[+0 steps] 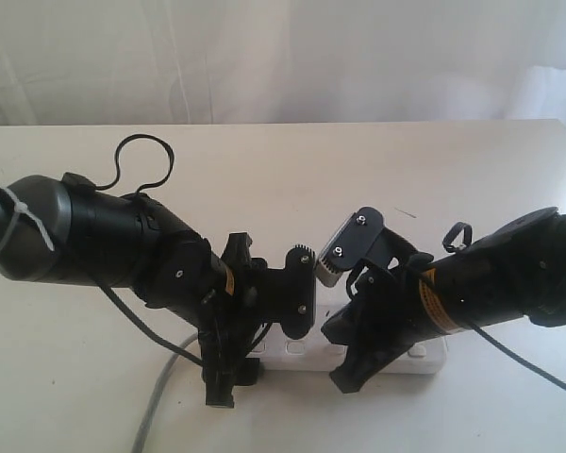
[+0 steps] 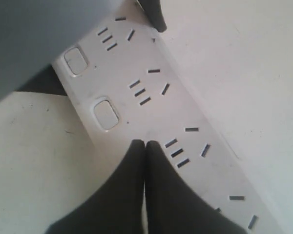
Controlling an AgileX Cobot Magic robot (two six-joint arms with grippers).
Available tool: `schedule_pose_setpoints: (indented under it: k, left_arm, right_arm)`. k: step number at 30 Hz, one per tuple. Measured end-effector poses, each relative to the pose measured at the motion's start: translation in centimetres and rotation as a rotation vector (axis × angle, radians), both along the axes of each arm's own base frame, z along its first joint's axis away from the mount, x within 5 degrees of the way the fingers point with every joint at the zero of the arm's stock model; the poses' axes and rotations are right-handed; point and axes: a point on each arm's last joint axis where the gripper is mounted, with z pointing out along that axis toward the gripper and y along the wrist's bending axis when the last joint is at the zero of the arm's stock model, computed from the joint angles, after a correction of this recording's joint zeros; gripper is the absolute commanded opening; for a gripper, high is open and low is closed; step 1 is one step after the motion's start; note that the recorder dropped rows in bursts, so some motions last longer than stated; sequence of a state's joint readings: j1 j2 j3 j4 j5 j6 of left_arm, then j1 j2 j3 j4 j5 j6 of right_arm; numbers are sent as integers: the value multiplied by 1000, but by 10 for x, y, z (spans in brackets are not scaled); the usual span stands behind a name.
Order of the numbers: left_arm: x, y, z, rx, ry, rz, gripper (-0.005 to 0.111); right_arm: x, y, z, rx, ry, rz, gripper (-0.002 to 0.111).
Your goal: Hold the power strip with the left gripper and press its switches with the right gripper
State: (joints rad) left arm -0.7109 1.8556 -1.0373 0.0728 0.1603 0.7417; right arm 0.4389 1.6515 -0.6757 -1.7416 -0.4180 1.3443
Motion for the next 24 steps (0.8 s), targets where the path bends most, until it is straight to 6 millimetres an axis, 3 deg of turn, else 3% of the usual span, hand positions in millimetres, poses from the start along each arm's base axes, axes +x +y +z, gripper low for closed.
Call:
schedule_pose_setpoints:
  k: [24]
  left_arm:
    - [0, 0, 0, 0, 3, 3, 0]
  right_arm:
    - [-5, -4, -12, -15, 63, -45, 0]
